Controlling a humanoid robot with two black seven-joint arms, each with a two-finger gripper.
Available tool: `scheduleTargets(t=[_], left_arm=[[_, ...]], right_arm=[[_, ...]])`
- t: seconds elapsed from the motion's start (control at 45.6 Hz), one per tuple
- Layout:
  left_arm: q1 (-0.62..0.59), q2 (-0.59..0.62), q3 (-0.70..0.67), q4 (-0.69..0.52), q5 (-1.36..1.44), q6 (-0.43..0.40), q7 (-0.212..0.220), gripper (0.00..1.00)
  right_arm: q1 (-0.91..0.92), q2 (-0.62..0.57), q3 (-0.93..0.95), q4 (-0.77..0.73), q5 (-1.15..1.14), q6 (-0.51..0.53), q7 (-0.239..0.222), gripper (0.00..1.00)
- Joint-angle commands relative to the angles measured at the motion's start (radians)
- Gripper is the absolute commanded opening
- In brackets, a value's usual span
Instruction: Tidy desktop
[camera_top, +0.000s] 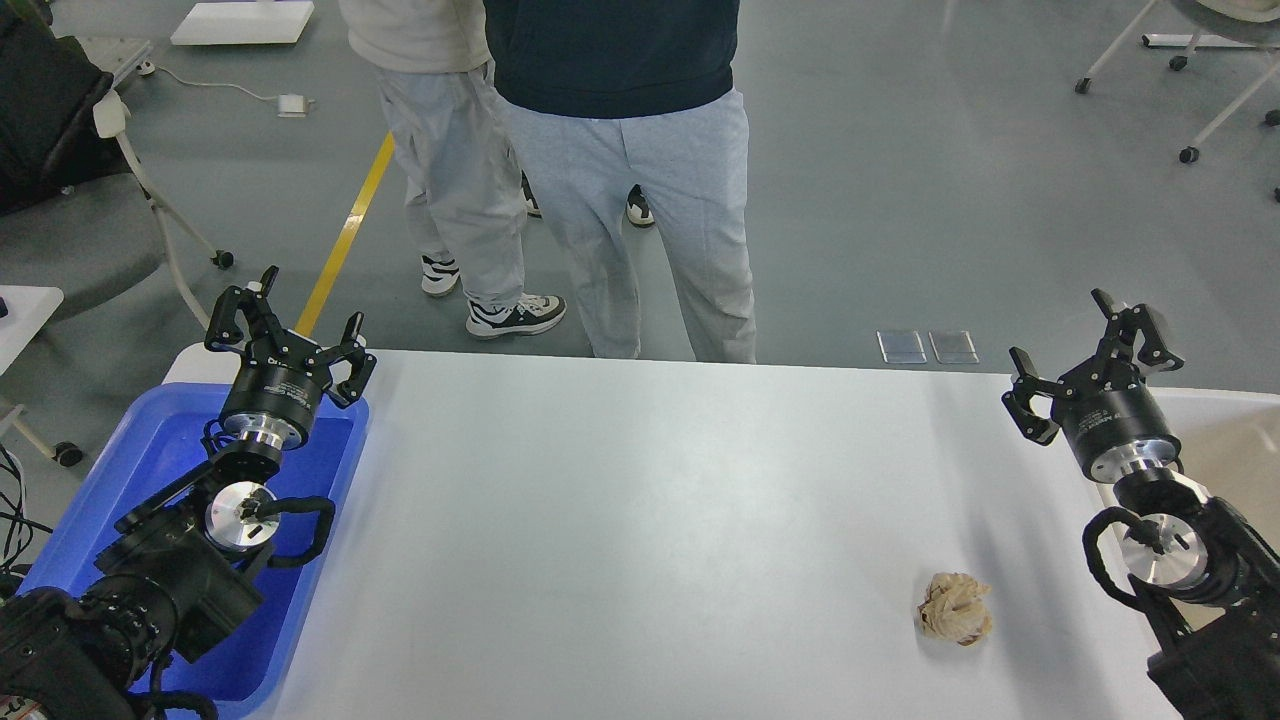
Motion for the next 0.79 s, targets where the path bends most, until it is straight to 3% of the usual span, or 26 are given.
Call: scheduleTargets(t=[0.0,0.768], left_arm=[[-0.002,0.0,0.001,0.0,0.001,0.0,0.0,1.0],[-0.002,-0.002,0.0,0.0,0.0,0.002,-0.002,1.0]], right_arm=[[-0.006,-0.01,-0.002,0.003,0.003,-0.001,0.0,1.0],[0.005,-0.033,-0.03,0.001,0.084,0.001,-0.002,1.0]])
